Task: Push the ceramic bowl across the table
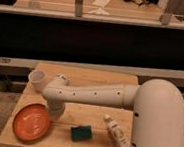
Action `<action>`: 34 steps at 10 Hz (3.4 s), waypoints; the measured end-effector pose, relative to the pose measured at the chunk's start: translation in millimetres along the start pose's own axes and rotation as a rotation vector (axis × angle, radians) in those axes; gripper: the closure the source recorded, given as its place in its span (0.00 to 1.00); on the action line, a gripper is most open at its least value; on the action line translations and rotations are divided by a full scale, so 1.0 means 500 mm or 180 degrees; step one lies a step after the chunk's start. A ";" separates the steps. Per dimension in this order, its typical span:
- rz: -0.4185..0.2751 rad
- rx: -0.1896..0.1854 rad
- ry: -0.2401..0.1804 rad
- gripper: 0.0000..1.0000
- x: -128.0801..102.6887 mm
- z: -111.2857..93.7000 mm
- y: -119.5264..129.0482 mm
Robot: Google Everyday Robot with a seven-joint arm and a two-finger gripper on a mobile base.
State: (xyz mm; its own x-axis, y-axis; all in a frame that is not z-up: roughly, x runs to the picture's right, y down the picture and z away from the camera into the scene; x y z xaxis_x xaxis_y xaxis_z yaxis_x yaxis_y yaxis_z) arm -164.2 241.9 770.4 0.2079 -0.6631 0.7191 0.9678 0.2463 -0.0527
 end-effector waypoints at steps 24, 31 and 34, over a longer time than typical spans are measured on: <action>-0.0304 0.0026 -0.0089 0.85 -0.049 0.011 -0.107; -0.0341 0.0043 -0.0087 0.85 -0.056 0.010 -0.136; -0.0344 0.0042 -0.0089 0.85 -0.057 0.010 -0.137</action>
State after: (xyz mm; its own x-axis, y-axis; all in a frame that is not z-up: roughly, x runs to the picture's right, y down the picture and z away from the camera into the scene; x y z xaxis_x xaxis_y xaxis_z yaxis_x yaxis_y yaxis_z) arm -237.1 247.4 757.2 0.0981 -0.6663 0.7392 0.9823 0.1839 0.0354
